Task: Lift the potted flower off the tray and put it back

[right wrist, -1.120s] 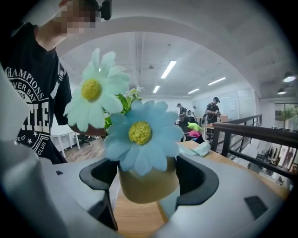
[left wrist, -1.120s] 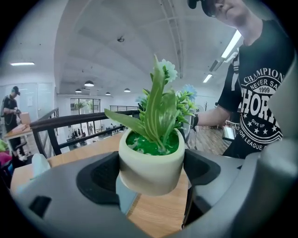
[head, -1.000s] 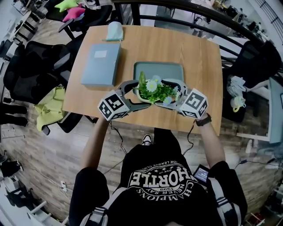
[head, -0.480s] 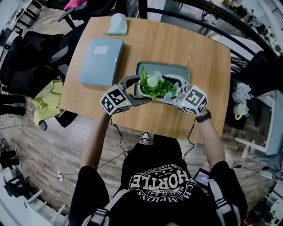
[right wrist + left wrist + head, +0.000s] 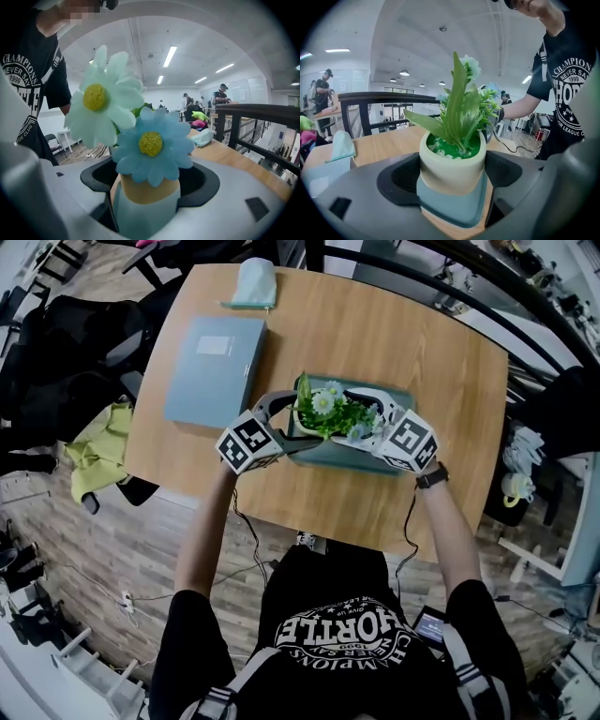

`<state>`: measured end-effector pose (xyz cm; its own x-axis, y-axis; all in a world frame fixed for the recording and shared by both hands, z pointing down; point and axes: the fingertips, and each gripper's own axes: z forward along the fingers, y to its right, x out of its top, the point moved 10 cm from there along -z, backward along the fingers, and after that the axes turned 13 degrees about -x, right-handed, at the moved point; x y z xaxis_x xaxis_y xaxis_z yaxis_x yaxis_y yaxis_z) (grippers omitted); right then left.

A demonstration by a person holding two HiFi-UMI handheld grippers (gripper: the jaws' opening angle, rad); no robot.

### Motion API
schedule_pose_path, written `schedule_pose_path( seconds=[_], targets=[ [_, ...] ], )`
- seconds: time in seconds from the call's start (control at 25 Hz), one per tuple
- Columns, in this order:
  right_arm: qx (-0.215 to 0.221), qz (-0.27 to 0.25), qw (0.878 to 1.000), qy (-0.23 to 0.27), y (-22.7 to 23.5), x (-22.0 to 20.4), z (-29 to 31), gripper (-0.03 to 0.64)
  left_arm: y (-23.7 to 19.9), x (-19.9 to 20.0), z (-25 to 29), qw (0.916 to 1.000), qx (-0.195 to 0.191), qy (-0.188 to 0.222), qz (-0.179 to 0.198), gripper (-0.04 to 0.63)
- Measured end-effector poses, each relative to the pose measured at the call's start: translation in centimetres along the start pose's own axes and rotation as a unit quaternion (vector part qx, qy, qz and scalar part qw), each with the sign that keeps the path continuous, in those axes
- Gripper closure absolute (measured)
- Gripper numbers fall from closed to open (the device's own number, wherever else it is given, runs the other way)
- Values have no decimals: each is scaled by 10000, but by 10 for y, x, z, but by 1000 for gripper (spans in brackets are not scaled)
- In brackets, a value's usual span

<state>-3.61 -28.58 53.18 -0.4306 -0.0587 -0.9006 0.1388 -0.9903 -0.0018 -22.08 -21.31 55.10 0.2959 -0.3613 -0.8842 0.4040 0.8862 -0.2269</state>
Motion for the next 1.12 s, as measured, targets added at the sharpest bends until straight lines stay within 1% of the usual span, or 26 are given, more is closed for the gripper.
schedule_pose_path(
  seconds=[0.2,0.44,0.68,0.96,1.12],
  targets=[
    [62,13,9998,-164,18,-16,22,210,-24,-14,9,9998,34,-199,-91,146],
    [114,94,9993,-335,32,-39,44,210,-46,-37,21,9989,6,-334,-315,146],
    [107,97,9986,-510,38,-59,59,210,-60,-57,33,9976,-6,-545,-423,146],
    [-63,-115,9977,-663,41,-75,67,210,-68,-68,46,9964,88,-798,-267,146],
    [-119,-7,9982,-588,44,-79,68,210,-71,-69,52,9966,114,-803,-127,146]
  ],
)
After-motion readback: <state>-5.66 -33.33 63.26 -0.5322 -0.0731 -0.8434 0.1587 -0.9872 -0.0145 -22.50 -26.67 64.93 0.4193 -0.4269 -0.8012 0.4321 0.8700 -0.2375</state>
